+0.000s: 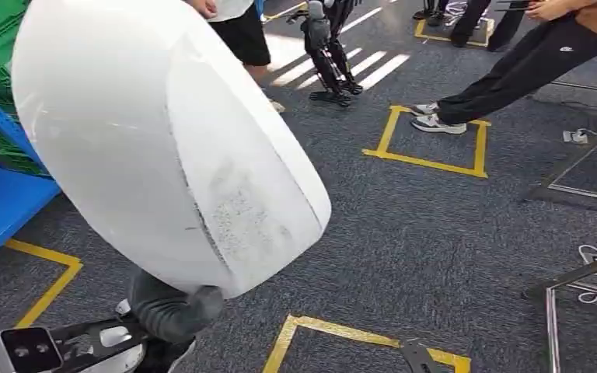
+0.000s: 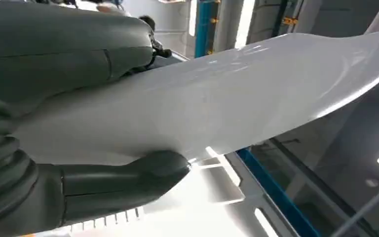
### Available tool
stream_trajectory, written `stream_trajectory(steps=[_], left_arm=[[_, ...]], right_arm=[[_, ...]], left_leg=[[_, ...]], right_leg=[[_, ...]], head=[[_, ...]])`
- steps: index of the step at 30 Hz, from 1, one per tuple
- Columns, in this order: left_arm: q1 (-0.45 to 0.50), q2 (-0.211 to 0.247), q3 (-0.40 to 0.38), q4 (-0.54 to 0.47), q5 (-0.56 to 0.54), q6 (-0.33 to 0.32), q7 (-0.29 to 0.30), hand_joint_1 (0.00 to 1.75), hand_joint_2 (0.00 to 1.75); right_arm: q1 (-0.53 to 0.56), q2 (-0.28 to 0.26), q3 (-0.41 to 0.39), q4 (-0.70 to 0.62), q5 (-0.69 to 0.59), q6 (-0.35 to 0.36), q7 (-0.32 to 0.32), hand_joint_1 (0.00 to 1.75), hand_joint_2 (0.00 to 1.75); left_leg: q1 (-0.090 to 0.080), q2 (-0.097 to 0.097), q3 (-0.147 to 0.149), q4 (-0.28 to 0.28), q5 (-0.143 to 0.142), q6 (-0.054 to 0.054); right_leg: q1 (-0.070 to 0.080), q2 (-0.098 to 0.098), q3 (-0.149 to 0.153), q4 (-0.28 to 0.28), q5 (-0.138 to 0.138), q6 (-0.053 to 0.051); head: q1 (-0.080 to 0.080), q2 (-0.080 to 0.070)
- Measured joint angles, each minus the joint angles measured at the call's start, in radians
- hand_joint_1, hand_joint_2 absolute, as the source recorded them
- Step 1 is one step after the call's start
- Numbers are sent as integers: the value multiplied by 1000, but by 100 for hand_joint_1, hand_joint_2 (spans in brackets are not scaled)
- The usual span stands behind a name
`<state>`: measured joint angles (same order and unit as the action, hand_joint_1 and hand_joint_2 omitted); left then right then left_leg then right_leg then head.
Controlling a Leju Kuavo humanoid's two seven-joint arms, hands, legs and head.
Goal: Take the parts from the cabinet and place them on the table.
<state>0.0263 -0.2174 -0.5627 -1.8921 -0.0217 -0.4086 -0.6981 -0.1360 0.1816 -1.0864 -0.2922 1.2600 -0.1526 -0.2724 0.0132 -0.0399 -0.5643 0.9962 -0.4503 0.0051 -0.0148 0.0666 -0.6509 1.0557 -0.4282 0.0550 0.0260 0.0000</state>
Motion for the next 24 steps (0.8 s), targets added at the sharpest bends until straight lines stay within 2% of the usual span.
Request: stream_trajectory(steps=[1, 2, 3, 4, 5, 6, 7, 8, 9, 10, 13, 14, 15, 16, 17, 19, 20, 21, 22, 23, 24], left_arm=[[0, 0, -1, -1, 0, 3, 0, 175, 175], [0, 1, -1, -1, 0, 4, 0, 175, 175], [0, 1, -1, -1, 0, 5, 0, 175, 175], [0, 1, -1, -1, 0, 5, 0, 175, 175], [0, 1, -1, -2, 0, 6, 0, 175, 175], [-1, 1, -2, -2, 0, 6, 0, 175, 175], [-1, 1, -2, -2, 0, 6, 0, 175, 175], [-2, 1, -2, -2, 1, 6, 0, 175, 175], [-3, 1, -2, -2, 3, 6, 0, 175, 175], [-5, 1, -2, -2, 5, 4, 0, 175, 175], [-9, -1, -3, -2, 18, -5, 0, 175, 175], [-11, -2, -3, -3, 26, -8, 0, 175, 175], [-14, -2, -3, -5, 32, -9, 0, 175, 175], [-16, -2, -2, -7, 37, -13, 0, 175, 175], [-16, -2, -2, -7, 44, -21, 0, 175, 175], [-18, -2, -2, -7, 43, -31, 0, 175, 175], [-18, -2, -2, -7, 45, -37, 0, 175, 175], [-18, -2, -2, -8, 47, -40, 0, 175, 175], [-18, -2, -2, -9, 49, -43, 0, 175, 175], [-18, -2, -2, -11, 50, -43, 0, 175, 175], [-18, -2, -2, -13, 49, -43, 0, 175, 175]], right_arm=[[-5, 0, 0, 0, 0, 0, 0, 0, 175], [-9, 0, 1, 0, 0, 0, 0, 0, 175], [-10, 0, 1, 0, 0, 0, 1, 0, 175], [-9, 0, 1, 0, 0, 0, 2, 0, 175], [-6, 0, 1, 0, 0, 0, 2, 0, 175], [-5, -2, 1, 0, 0, 0, 2, 0, 175], [-4, -3, 1, 0, 0, 0, 2, 0, 175], [-5, -5, 1, 0, 0, 0, 3, 0, 175], [-8, -5, 1, 0, 0, 0, 5, 0, 175], [-11, -5, 2, 0, 0, 0, 5, 0, 175], [-12, -7, 2, 0, 2, 4, 11, 0, 175], [-12, -7, 2, 0, 3, 5, 12, 0, 175], [-12, -7, 3, 0, 3, 6, 14, 0, 175], [-14, -7, 4, 0, 5, 6, 16, 0, 175], [-19, -7, 5, 0, 7, 6, 17, 0, 175], [-23, -7, 15, 0, 9, 6, 19, 0, 175], [-24, -7, 19, -1, 8, 4, 21, 0, 175], [-23, -7, 19, 0, 8, 3, 23, 0, 175], [-24, -7, 20, -1, 8, 3, 23, 0, 175], [-24, -7, 22, 0, 6, 3, 23, 0, 175], [-24, -7, 25, -1, 5, 4, 22, 0, 175]], left_leg=[[-2, 14, 0, 0, -2, 4], [-4, 29, 1, 0, -3, 6], [-6, 43, 1, 0, -4, 7], [-7, 57, 2, 0, -5, 8], [-9, 67, 3, 0, -6, 9], [-10, 77, 5, 0, -8, 9], [-11, 88, 10, 0, -11, 6], [-11, 97, 16, 0, -15, 3], [-15, 105, 21, 0, -19, -2], [-22, 111, 20, 4, -23, -7], [-19, 138, 24, -5, -21, -20], [-18, 138, 23, -3, -28, -29], [-14, 94, 17, 18, -46, -33], [-14, 67, -8, 73, -80, -35], [-13, 54, -48, 156, -121, -38], [-13, 48, -124, 295, -167, -42], [-13, 48, -135, 308, -155, -43], [-11, 48, -125, 277, -121, -44], [-9, 46, -98, 214, -76, -45], [-4, 33, -59, 133, -31, -47], [6, -11, -22, 58, 0, -53]], right_leg=[[0, -37, -35, 74, -42, 7], [-1, -54, -78, 165, -84, 13], [-1, -60, -115, 242, -114, 17], [-1, -61, -137, 288, -125, 19], [-1, -61, -132, 282, -111, 18], [0, -62, -105, 233, -80, 16], [1, -69, -51, 138, -35, 11], [5, -94, 8, 36, 3, 6], [15, -149, 40, -25, -3, 1], [16, -141, 45, -30, 3, -9], [22, -105, 33, -28, 5, -22], [14, -92, 38, -38, 12, -31], [11, -81, 39, -41, 14, -32], [9, -72, 38, -41, 16, -36], [7, -60, 37, -41, 16, -37], [6, -36, 37, -41, 16, -39], [5, -24, 37, -41, 16, -38], [3, -10, 38, -40, 17, -38], [1, 3, 39, -40, 17, -35], [-3, 17, 40, -40, 18, -31], [-4, 28, 39, -38, 18, -23]], head=[[4, 0], [3, 0], [3, 0], [3, 0], [3, 0], [3, 0], [3, 0], [3, 0], [3, 0], [1, 0], [3, 0], [1, 0], [1, 0], [0, 0], [0, 0], [0, 0], [0, 0], [0, 0], [0, 0], [0, 0], [-1, 0]])
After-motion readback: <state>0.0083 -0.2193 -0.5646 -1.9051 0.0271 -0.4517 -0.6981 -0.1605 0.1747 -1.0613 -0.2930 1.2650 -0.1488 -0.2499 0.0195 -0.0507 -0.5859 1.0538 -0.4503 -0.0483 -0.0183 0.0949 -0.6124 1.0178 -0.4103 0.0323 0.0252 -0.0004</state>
